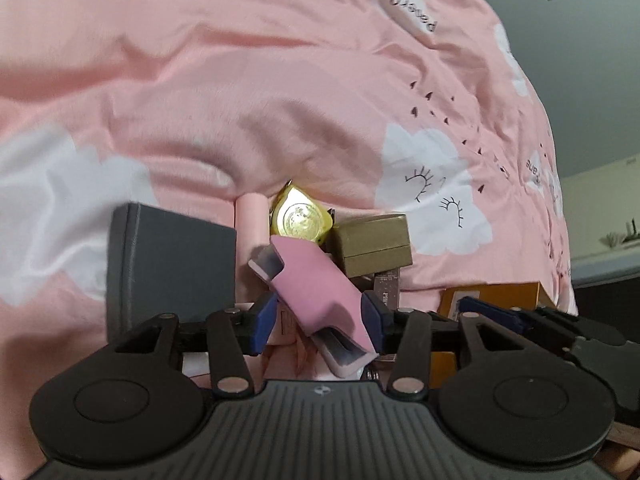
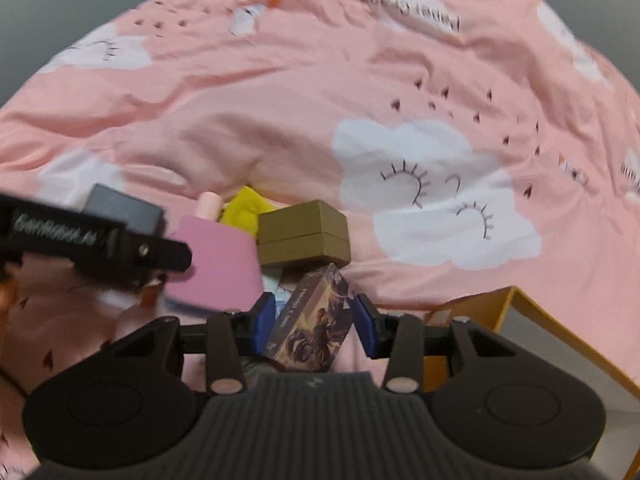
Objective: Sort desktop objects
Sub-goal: 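Grasp the pink card holder with the left gripper while the right grasps the photo card box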
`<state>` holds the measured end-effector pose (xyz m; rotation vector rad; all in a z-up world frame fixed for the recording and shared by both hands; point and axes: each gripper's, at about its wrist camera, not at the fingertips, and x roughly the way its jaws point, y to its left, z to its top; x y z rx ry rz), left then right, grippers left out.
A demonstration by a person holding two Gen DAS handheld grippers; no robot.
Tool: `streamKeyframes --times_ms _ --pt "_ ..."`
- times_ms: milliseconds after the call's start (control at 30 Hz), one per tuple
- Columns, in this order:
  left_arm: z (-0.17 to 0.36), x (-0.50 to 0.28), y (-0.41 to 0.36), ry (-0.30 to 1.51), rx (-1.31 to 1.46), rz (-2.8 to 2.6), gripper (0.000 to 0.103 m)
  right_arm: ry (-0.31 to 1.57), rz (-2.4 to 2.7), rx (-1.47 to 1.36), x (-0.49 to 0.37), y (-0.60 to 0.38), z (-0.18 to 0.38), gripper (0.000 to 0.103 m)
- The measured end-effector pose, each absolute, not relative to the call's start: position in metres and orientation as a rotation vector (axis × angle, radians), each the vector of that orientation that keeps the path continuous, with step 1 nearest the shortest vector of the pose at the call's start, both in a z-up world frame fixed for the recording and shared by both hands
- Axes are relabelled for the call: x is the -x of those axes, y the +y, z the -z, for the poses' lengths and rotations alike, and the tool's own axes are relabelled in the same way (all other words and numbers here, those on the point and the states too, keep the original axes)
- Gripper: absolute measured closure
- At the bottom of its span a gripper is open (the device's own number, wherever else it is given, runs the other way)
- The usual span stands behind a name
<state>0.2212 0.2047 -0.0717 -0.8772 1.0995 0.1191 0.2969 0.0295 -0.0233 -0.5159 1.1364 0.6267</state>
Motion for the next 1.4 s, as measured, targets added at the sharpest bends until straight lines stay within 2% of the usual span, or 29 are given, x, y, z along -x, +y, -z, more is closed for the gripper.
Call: streamKeyframes --times_ms 133,433,500,667,1033,1200,1400 --pt "0.082 -0.225 0.206 1.105 0.926 -0.117 0.049 1.235 -0.600 0.432 -0.312 0.035 0.041 0.058" --pt "0.095 -0.230 0.203 1.105 0.929 -0.109 0.049 1.312 -0.507 0.416 -0.322 0.047 0.072 0.058" --pt "0.093 -0.230 0.203 1.089 0.912 -0.117 0.062 1.323 -0.492 0.430 -0.322 0.049 0.080 0.058" --pt "0.085 -0.232 0.198 1.058 0.845 -0.103 0.068 1.316 -0.477 0.438 -0.322 0.049 0.086 0.057" --pt "0.033 -0.225 0.172 0.957 0.574 -0.041 0.075 1.292 -0.541 0.410 -0.316 0.028 0.064 0.075" --pt "0.009 -0.215 0.161 0.929 0.447 -0.029 0.079 1.310 -0.583 0.359 -0.313 0.020 0.051 0.077" --pt "-0.008 -0.193 0.160 0.899 0.433 -0.012 0.080 1.303 -0.628 0.273 -0.298 0.006 0.031 0.078"
